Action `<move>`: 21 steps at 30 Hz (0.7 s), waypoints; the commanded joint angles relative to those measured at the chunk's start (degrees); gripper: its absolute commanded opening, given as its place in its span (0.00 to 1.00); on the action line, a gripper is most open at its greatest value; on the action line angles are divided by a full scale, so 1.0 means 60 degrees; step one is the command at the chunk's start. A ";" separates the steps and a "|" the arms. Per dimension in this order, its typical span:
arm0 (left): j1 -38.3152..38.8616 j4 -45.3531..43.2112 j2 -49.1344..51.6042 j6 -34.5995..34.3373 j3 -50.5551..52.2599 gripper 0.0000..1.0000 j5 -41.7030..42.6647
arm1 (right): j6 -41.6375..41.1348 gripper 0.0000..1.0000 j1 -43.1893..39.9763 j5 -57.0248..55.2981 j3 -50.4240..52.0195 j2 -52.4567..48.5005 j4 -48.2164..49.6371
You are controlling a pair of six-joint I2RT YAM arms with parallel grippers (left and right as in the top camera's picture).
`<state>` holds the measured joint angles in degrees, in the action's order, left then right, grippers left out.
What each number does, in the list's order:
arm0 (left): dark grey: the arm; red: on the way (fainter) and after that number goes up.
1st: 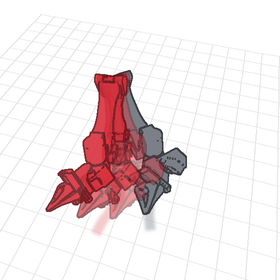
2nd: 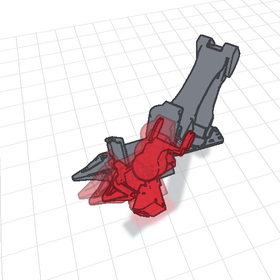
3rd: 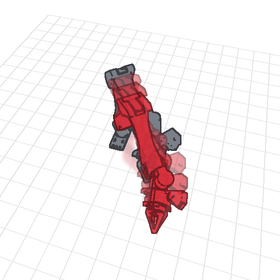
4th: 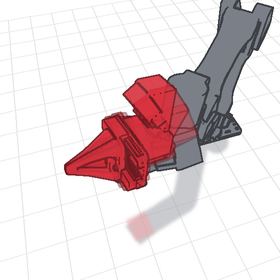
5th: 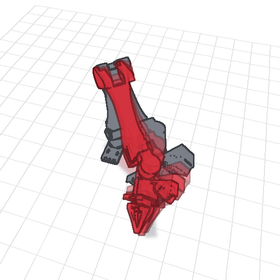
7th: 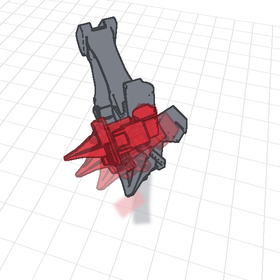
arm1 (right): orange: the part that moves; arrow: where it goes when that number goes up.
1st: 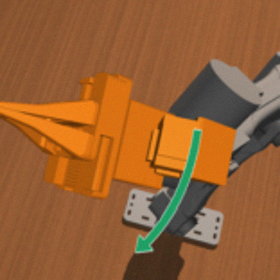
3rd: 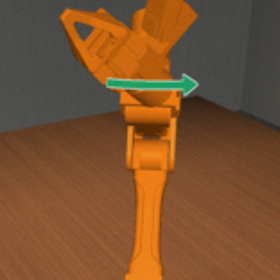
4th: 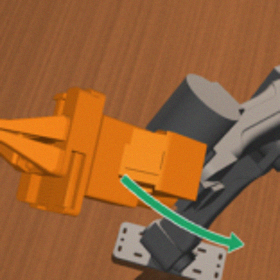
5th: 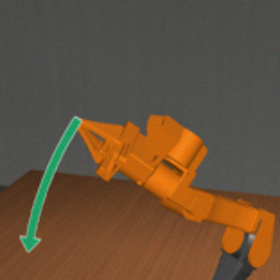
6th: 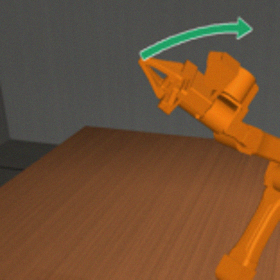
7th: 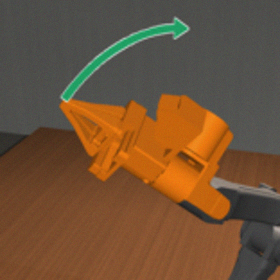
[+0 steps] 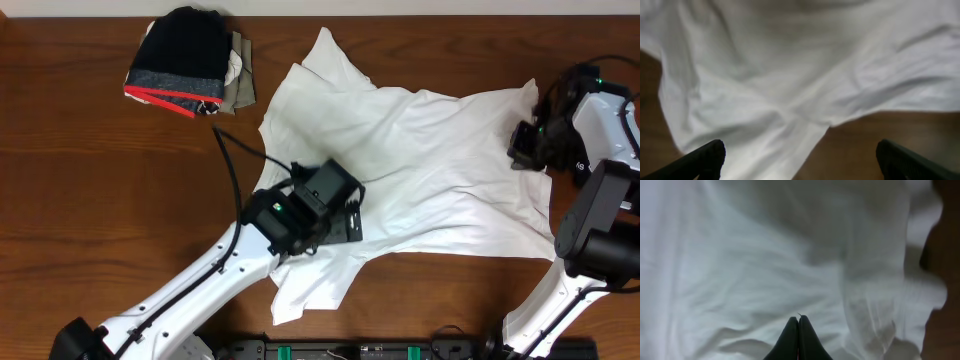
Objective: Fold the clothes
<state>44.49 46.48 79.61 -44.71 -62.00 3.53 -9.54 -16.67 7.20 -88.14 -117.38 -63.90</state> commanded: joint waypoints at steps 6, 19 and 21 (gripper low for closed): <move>-0.1836 -0.0882 0.1395 0.2306 0.0011 0.98 0.0787 | -0.0149 0.01 -0.0091 -0.0346 0.0102 0.0189 -0.0794; -0.2218 -0.1902 0.3548 0.3016 0.0007 0.98 0.0845 | -0.0193 0.01 -0.0087 -0.0703 0.0178 0.0423 -0.1938; -0.2291 -0.2025 0.3646 0.3020 0.0007 0.98 0.0841 | -0.0200 0.01 -0.0087 -0.0710 0.0342 0.0423 -0.1898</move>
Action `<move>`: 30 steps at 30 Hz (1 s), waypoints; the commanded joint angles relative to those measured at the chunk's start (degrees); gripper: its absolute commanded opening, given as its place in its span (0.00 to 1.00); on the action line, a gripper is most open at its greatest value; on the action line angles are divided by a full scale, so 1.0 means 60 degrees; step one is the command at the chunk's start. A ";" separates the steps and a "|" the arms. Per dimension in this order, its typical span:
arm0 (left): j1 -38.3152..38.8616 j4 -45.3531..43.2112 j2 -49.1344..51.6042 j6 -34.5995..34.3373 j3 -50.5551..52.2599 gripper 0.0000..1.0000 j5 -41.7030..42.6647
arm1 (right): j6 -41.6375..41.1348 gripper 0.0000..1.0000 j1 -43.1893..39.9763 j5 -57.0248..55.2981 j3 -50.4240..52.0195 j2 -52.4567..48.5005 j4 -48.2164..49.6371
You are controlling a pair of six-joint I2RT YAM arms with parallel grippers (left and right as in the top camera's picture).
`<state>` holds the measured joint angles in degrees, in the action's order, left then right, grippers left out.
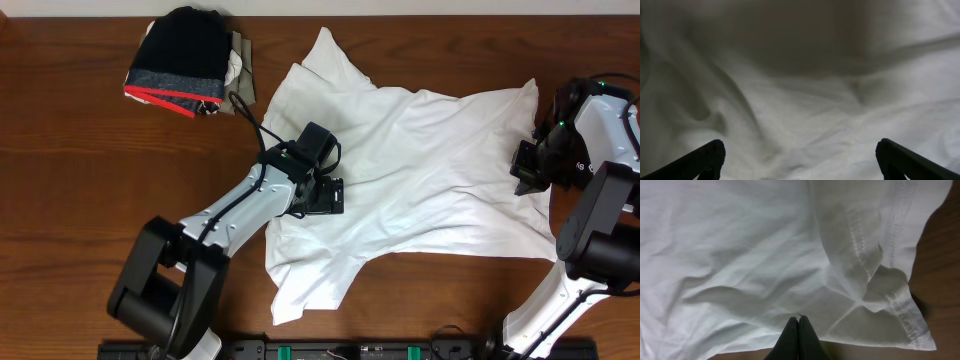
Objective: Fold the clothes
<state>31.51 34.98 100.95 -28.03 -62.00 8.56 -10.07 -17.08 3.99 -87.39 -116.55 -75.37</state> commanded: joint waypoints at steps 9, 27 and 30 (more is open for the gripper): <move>-0.0852 -0.0255 0.0408 0.0240 0.0007 0.89 0.0004 | -0.0535 0.01 -0.0022 -0.0379 0.1351 0.0284 0.1100; -0.1188 -0.0572 0.1654 0.0313 0.0007 0.47 -0.0011 | -0.0535 0.01 -0.0495 -0.0419 0.2229 0.0284 0.2000; -0.1359 -0.0550 0.1683 0.0302 0.0011 0.47 -0.0153 | -0.0543 0.01 -0.0535 -0.0550 0.2229 0.0284 0.2073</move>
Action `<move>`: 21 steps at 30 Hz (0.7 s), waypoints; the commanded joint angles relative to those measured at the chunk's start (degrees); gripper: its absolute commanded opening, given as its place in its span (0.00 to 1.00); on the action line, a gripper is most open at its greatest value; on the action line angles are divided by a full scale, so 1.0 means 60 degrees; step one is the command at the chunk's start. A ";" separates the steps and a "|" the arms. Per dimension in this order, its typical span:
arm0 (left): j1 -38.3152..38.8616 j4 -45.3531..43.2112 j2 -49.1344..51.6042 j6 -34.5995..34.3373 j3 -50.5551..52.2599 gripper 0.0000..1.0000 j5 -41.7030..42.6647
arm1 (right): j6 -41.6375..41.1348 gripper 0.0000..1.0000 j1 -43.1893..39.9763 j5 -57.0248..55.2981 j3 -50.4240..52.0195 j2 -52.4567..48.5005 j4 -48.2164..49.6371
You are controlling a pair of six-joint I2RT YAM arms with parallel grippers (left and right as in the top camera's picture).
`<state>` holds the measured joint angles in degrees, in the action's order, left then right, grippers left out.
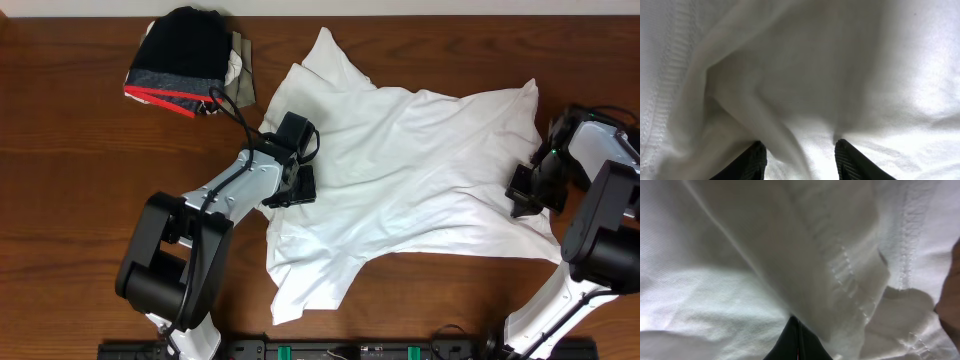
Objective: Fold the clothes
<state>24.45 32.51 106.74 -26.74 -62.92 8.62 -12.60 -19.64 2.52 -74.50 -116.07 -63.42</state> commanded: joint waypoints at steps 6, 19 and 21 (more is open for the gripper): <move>-0.1286 0.0273 0.0718 -0.0131 0.0160 0.46 -0.0470 | -0.0364 0.01 -0.0266 -0.0674 0.0080 0.0204 0.0208; -0.3067 0.0714 0.0692 -0.0117 0.0160 0.44 -0.0259 | -0.0328 0.01 -0.0284 -0.0630 0.0605 0.0200 0.1158; -0.3064 0.0721 0.0608 -0.0113 0.0160 0.43 -0.0259 | -0.0328 0.01 -0.0288 -0.0630 0.0561 0.0204 0.1217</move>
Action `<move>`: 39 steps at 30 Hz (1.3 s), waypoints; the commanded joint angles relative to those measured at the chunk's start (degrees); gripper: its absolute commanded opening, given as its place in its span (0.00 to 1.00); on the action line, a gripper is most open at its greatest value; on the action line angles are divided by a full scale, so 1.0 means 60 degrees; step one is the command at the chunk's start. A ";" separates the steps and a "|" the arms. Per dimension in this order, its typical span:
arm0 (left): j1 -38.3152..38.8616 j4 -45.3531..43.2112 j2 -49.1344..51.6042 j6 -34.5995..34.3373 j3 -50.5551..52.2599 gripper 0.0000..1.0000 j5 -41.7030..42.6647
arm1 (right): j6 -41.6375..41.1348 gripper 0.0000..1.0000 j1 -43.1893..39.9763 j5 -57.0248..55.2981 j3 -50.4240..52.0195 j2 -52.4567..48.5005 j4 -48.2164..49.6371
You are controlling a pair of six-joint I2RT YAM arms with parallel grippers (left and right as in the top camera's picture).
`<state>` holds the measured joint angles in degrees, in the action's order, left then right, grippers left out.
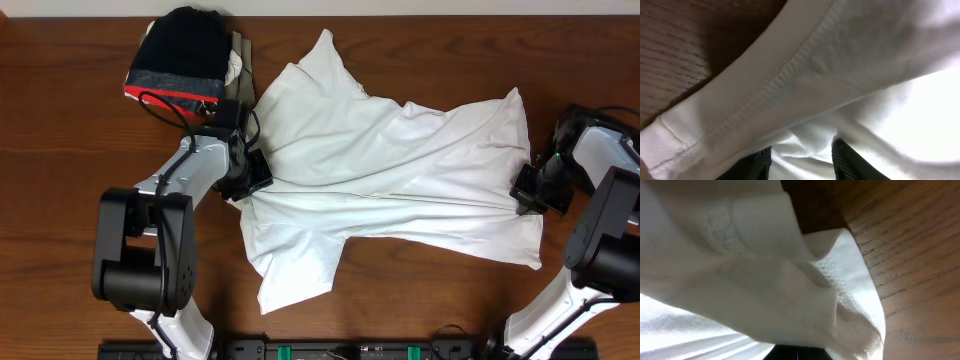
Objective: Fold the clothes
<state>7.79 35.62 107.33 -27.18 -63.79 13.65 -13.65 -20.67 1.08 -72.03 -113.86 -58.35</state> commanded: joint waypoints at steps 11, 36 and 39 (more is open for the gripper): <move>-0.0193 0.0270 -0.1792 0.0222 0.0138 0.49 -0.0929 | 0.0171 0.01 -0.0113 0.1202 -0.1534 -0.0004 -0.0521; 0.1446 -0.1472 0.1621 0.0535 -0.3989 0.52 0.0368 | 0.0248 0.02 0.1494 0.1424 -0.2189 -0.0007 0.1847; 0.1435 -0.1606 0.2044 0.0539 -0.4218 0.52 0.0324 | 0.0430 0.01 0.1377 0.1217 -0.2182 -0.0015 0.1810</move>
<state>16.60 26.41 118.43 -25.28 -86.76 16.14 -11.31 -11.57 11.14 -84.38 -114.26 -47.33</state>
